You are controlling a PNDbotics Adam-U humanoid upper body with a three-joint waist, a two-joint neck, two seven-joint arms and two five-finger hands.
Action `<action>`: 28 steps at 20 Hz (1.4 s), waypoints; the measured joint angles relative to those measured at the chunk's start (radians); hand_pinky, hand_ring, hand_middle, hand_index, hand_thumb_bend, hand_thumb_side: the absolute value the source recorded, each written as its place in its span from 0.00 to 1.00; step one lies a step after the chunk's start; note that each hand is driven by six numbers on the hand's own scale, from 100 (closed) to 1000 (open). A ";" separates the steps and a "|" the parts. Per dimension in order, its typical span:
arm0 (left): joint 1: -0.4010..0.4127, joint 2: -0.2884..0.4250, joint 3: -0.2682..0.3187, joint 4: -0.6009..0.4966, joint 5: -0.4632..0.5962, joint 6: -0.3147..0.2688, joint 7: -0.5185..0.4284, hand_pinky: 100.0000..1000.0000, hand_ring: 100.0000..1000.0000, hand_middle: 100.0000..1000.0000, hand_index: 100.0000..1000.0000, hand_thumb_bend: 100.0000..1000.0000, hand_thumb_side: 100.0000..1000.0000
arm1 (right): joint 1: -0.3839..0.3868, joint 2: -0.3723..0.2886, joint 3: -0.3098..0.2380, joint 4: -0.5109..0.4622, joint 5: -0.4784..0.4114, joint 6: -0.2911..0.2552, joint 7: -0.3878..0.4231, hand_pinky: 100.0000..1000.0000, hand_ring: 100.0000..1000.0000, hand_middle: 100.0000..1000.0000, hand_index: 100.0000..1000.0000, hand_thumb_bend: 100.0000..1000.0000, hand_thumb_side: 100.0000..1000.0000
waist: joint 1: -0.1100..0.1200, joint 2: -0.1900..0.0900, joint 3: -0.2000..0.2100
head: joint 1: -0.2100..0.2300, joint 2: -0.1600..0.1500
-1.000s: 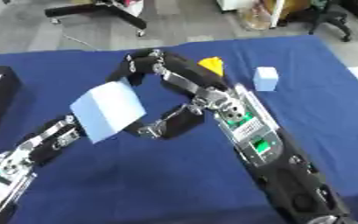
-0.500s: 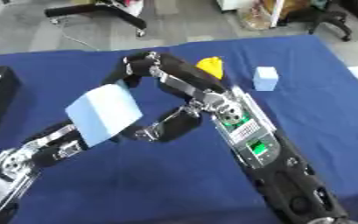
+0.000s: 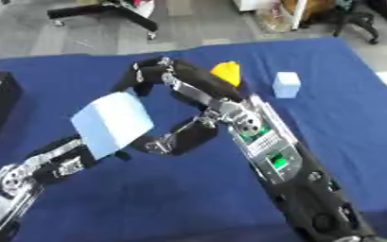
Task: Pick up the objects with one hand, pass them to the other hand, and then place them into the box on the other side of the table.
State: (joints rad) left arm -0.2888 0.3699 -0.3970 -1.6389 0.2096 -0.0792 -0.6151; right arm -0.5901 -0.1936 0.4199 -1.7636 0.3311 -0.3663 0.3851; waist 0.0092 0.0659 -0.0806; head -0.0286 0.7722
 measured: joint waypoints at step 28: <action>-0.049 0.028 -0.008 -0.068 0.160 0.032 0.026 0.85 1.00 0.94 0.89 0.48 0.74 | 0.003 0.001 0.006 0.000 -0.005 0.004 0.008 0.54 0.55 0.43 0.28 0.20 0.00 | 0.000 0.000 0.000 | -0.013 0.000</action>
State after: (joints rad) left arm -0.3378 0.3974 -0.4048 -1.7068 0.3693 -0.0467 -0.5888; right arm -0.5874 -0.1925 0.4257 -1.7634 0.3259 -0.3628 0.3935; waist 0.0095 0.0659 -0.0805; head -0.0415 0.7722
